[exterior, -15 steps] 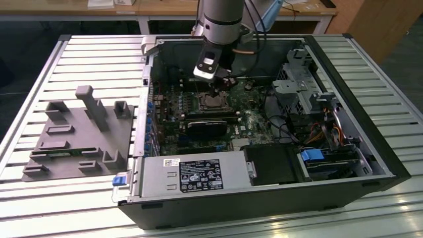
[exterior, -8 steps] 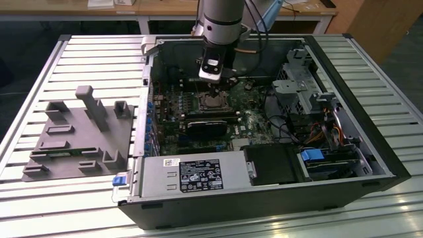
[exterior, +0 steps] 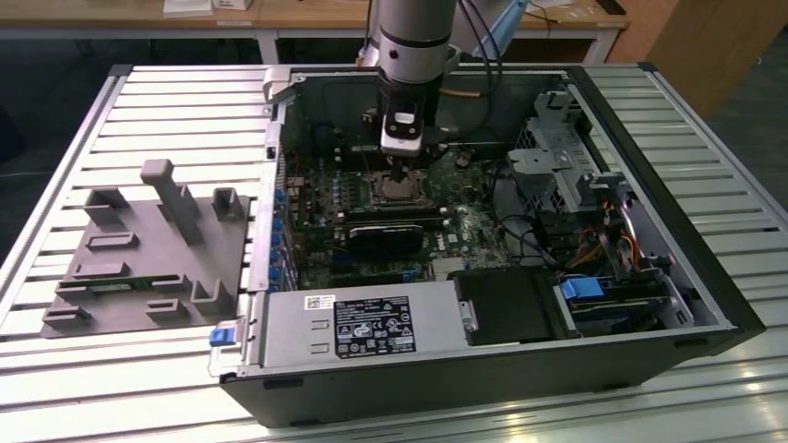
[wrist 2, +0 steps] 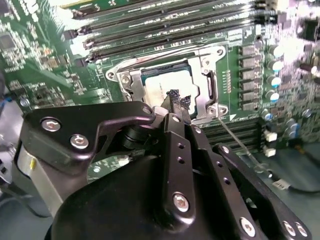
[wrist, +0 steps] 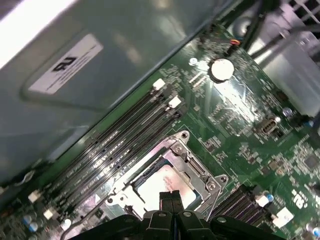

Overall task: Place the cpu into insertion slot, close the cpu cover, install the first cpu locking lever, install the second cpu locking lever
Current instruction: 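Close the cpu cover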

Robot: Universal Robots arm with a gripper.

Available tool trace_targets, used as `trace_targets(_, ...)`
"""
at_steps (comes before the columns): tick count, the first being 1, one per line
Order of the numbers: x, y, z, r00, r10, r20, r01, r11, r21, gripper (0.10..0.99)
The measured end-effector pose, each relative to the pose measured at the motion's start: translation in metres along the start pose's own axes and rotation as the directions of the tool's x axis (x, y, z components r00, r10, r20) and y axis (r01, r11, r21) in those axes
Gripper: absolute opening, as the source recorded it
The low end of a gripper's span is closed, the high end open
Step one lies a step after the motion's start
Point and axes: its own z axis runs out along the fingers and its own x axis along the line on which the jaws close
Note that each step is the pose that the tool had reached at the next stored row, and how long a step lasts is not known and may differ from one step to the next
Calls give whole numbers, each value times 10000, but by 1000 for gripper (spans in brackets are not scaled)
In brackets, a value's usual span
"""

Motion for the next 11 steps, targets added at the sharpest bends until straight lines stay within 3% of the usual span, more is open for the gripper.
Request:
trace_targets(5,0,0,9,9959,-904,1,904,9959,11,102)
trace_targets(11,0,0,11,9834,-1815,3,1815,9834,20,102)
